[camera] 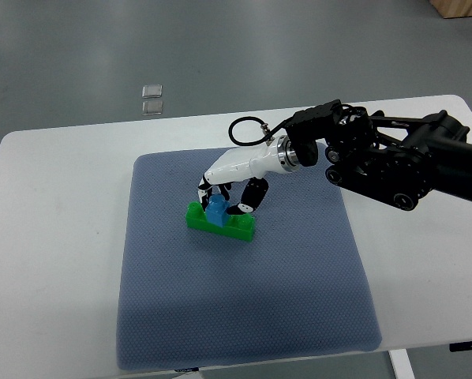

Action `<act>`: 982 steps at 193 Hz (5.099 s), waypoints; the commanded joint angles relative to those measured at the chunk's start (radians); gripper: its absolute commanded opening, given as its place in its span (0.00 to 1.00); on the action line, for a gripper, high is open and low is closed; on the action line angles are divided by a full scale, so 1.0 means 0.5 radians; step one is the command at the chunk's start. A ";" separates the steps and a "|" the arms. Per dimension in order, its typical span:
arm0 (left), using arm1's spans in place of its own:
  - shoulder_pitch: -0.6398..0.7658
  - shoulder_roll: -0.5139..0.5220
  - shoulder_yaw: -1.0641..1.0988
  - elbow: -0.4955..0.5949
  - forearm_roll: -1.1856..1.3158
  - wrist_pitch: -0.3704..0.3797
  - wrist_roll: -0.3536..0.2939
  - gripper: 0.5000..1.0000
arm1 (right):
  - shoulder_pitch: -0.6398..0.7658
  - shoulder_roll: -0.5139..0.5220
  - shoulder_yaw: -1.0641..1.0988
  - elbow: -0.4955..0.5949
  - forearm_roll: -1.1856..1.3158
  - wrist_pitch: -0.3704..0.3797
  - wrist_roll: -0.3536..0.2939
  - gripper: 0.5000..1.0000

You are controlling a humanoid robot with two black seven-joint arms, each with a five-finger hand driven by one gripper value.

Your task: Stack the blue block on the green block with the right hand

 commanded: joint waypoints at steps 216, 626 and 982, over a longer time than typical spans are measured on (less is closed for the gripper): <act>0.000 0.000 0.000 0.000 -0.001 0.000 0.000 1.00 | -0.040 -0.016 -0.003 -0.052 -0.019 -0.092 0.001 0.07; 0.000 0.000 0.000 0.000 0.002 0.000 0.000 1.00 | -0.126 0.027 -0.018 -0.098 0.021 -0.159 -0.002 0.07; 0.000 0.000 0.000 0.000 -0.001 0.000 0.000 1.00 | 0.012 -0.032 0.160 -0.193 0.070 -0.116 -0.002 0.81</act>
